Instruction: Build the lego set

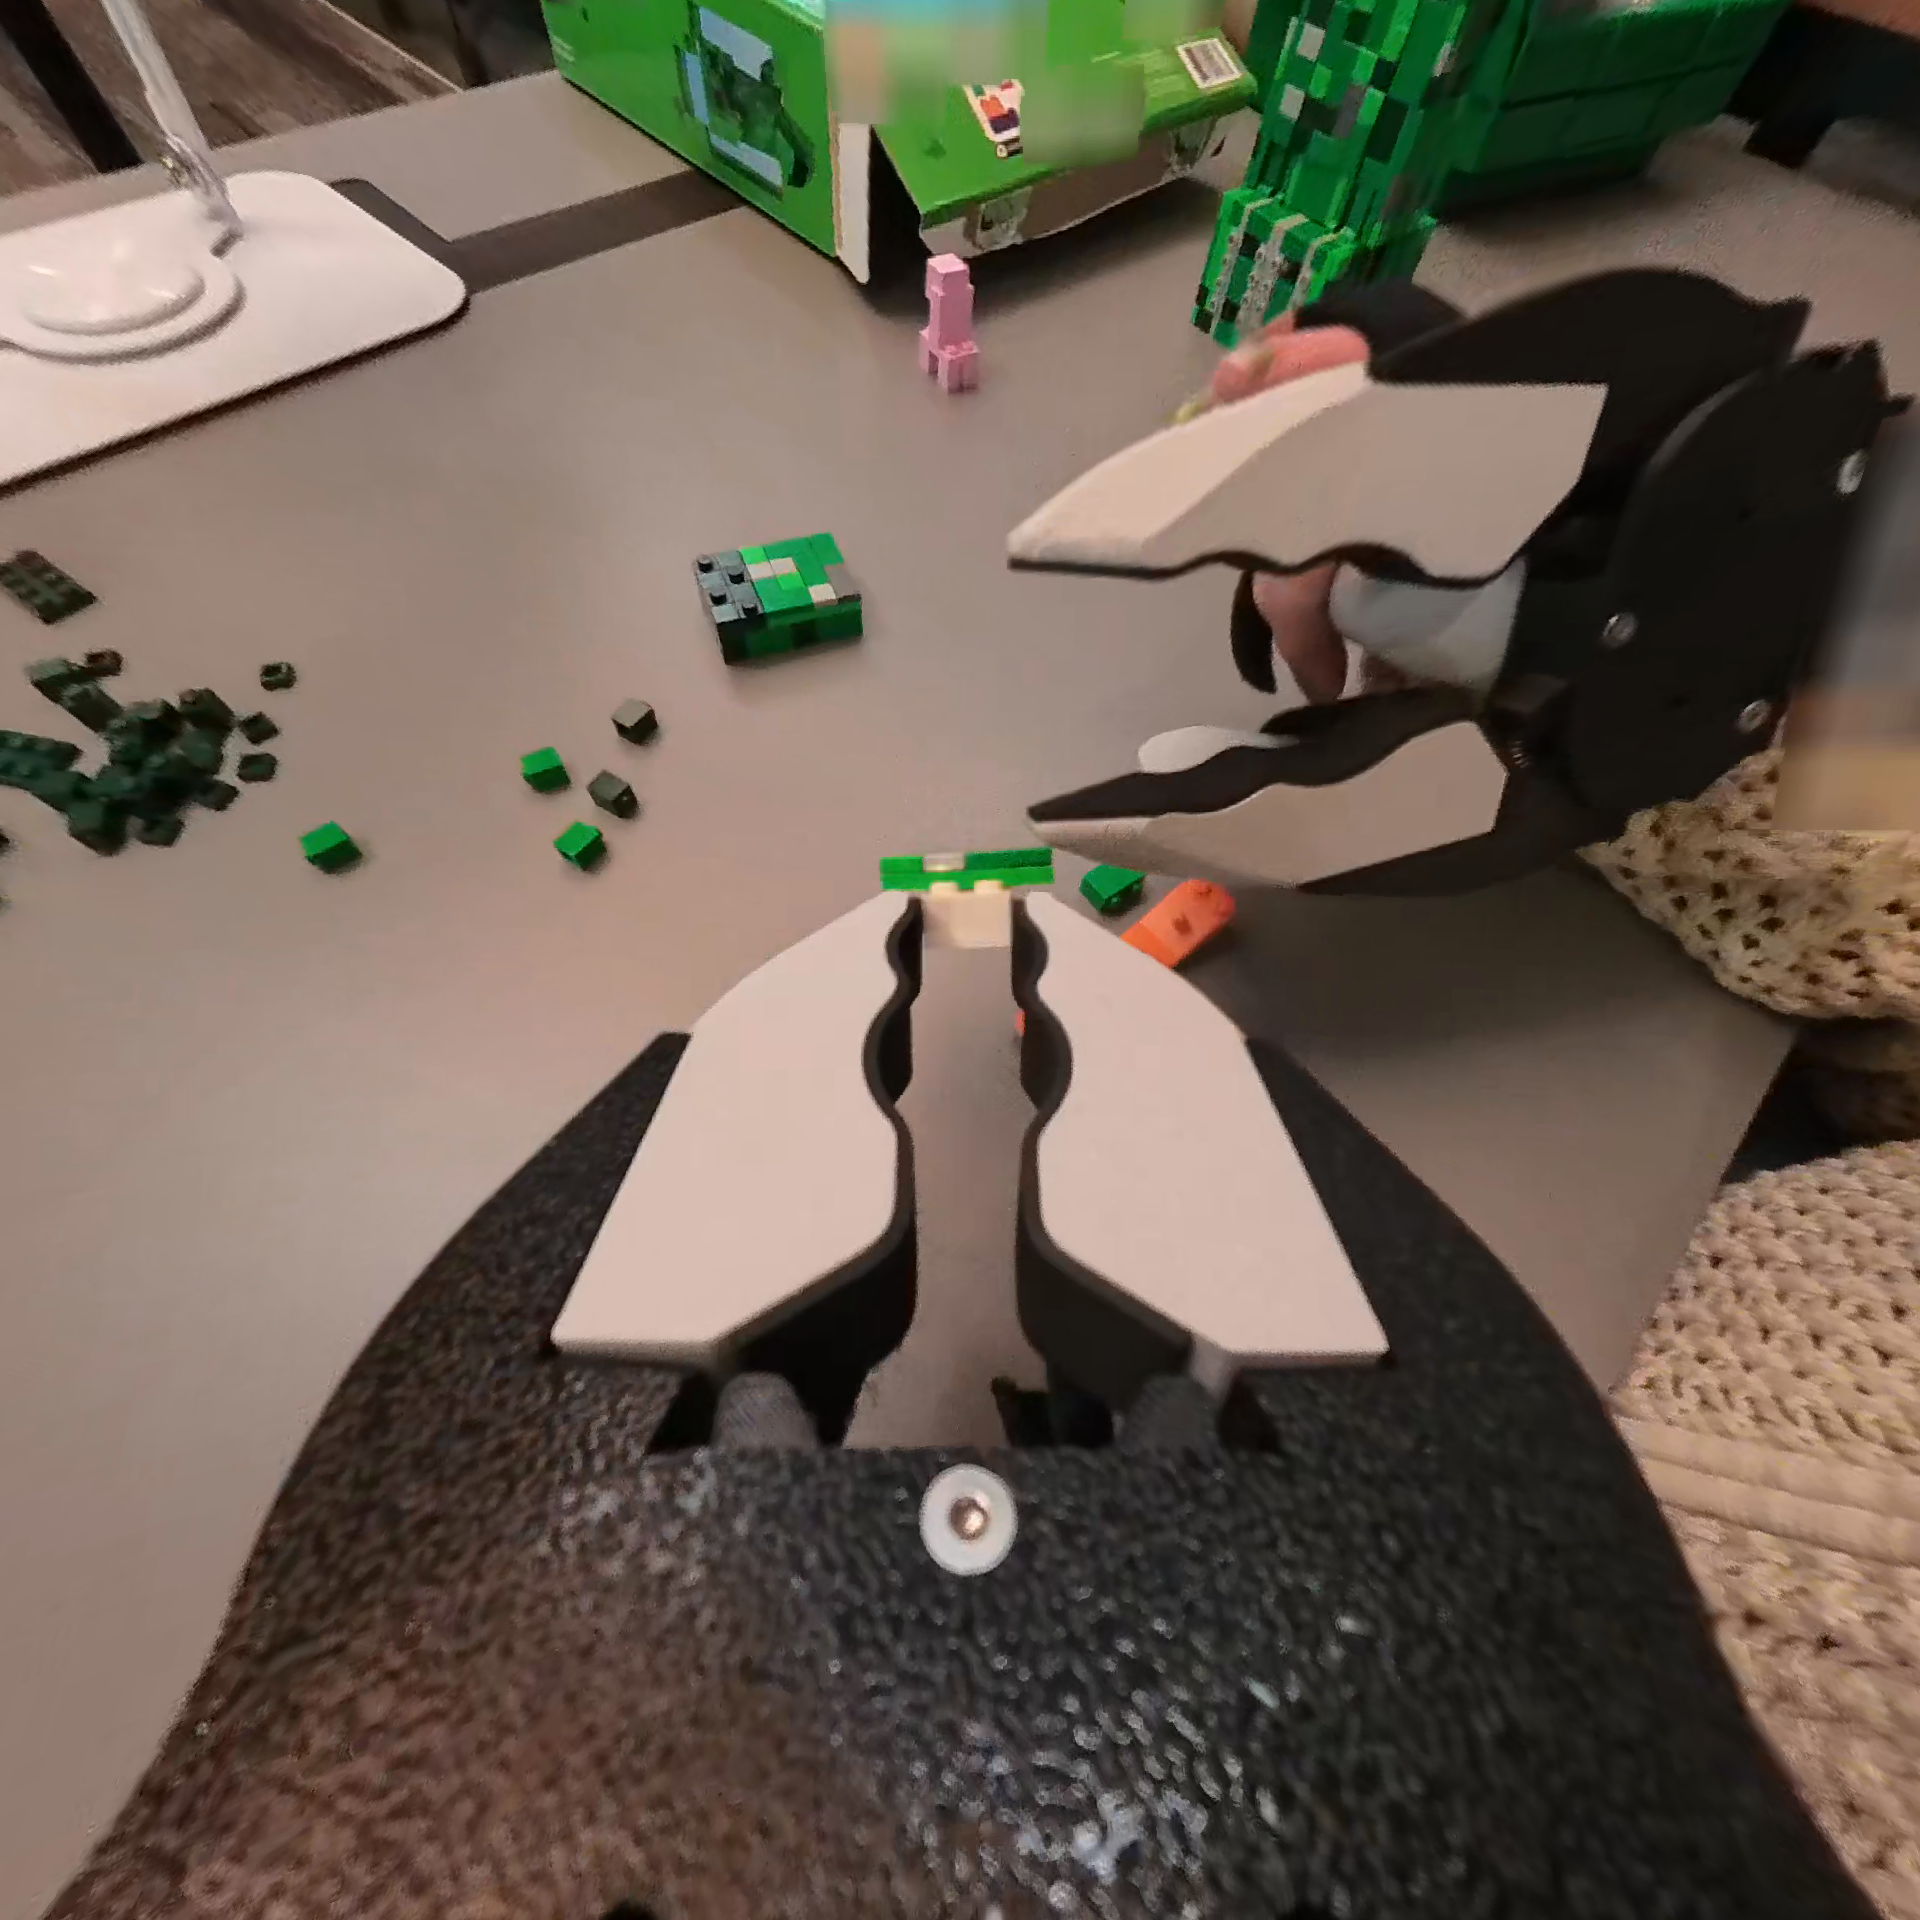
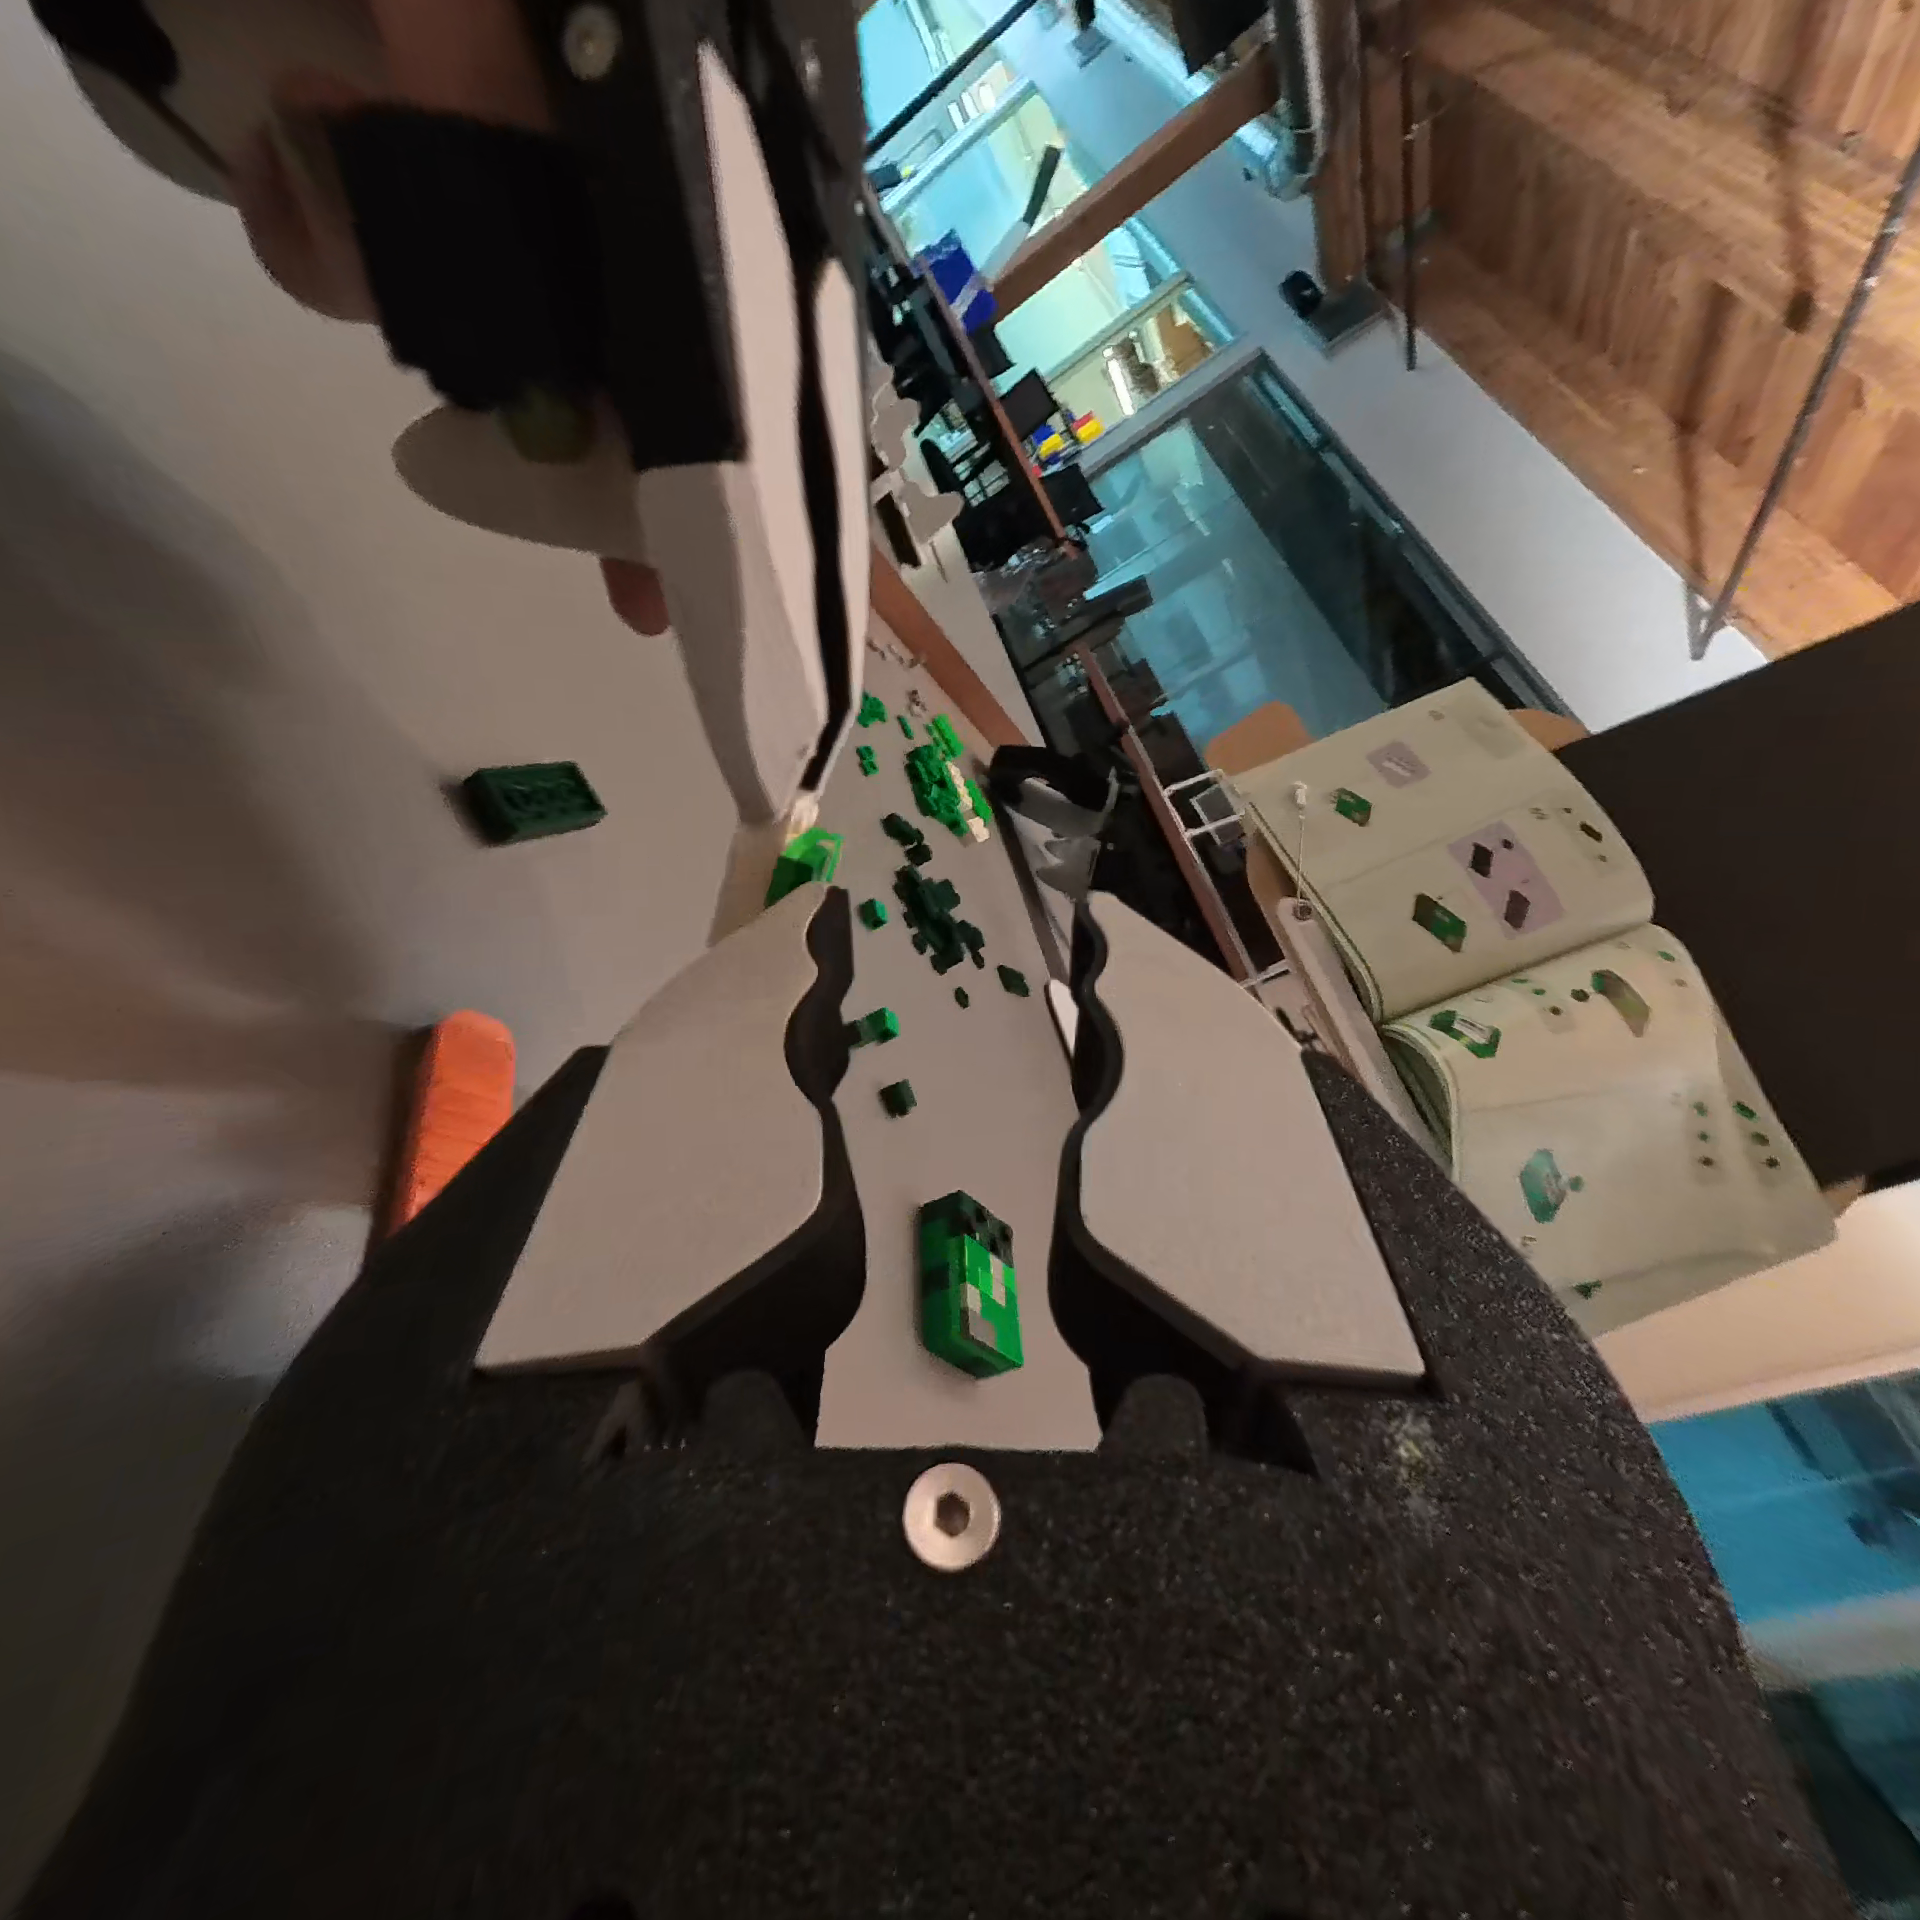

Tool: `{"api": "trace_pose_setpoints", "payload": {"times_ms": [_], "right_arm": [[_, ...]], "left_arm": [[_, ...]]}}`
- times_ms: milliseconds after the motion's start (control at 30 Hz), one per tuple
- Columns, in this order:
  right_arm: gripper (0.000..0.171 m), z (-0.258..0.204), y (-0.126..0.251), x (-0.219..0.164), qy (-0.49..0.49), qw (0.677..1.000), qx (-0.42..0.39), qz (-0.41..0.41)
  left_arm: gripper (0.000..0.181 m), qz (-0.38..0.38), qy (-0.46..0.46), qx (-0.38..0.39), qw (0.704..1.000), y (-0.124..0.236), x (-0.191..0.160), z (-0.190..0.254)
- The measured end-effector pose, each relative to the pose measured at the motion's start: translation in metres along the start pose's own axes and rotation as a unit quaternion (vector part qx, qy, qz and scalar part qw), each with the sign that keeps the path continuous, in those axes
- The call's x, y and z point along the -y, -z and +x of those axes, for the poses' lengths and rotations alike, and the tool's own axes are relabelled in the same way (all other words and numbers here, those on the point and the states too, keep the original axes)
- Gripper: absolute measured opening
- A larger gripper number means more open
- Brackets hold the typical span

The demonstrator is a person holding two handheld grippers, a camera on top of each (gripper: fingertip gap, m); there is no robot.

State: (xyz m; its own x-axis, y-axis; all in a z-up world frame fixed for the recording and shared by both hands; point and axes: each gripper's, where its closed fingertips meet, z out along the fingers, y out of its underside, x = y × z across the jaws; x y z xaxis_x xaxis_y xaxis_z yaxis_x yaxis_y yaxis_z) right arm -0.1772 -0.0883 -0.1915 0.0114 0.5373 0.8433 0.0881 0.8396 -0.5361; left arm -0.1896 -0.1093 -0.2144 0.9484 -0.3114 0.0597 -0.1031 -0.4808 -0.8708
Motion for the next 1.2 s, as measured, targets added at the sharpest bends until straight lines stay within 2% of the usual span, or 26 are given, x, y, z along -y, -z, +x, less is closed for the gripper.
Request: {"api": "trace_pose_setpoints", "payload": {"times_ms": [67,200,333,400,667,867,967,1033,1200], "right_arm": [[0.04,-0.004,0.0,0.0,0.016,1.0,0.009,-0.001],[0.041,-0.007,0.002,0.003,-0.018,0.999,0.035,0.014],[0.041,-0.025,-0.002,-0.007,-0.068,0.992,0.102,-0.013],[0.049,-0.032,-0.006,-0.013,-0.088,0.988,0.119,-0.034],[0.032,-0.021,-0.013,-0.015,-0.084,0.993,0.061,-0.055],[0.018,-0.015,-0.014,-0.018,-0.066,0.995,0.032,-0.071],[0.018,-0.015,-0.013,-0.018,-0.06,0.995,0.034,-0.069],[0.018,-0.012,-0.013,-0.019,-0.052,0.996,0.026,-0.072],[0.018,-0.005,-0.009,-0.032,-0.032,0.995,0.02,-0.096]], "left_arm": [[0.017,0.005,0.02,-0.002,1.0,0.001,0.001,-0.003],[0.017,0.012,0.036,0.003,0.999,0.002,-0.001,-0.011],[0.016,0.039,0.042,-0.004,0.998,0.002,0.004,-0.01],[0.016,0.054,0.043,-0.008,0.998,0.002,0.007,-0.008],[0.016,0.124,0.103,-0.039,0.986,0.003,0.023,-0.001],[0.016,0.134,0.139,-0.073,0.979,0.001,0.023,0.006],[0.018,0.128,0.136,-0.08,0.979,0.002,0.022,0.007],[0.038,0.108,0.112,-0.06,0.986,0.003,0.016,0.0],[0.05,-0.011,0.019,0.024,0.999,0.011,-0.025,-0.028]]}}
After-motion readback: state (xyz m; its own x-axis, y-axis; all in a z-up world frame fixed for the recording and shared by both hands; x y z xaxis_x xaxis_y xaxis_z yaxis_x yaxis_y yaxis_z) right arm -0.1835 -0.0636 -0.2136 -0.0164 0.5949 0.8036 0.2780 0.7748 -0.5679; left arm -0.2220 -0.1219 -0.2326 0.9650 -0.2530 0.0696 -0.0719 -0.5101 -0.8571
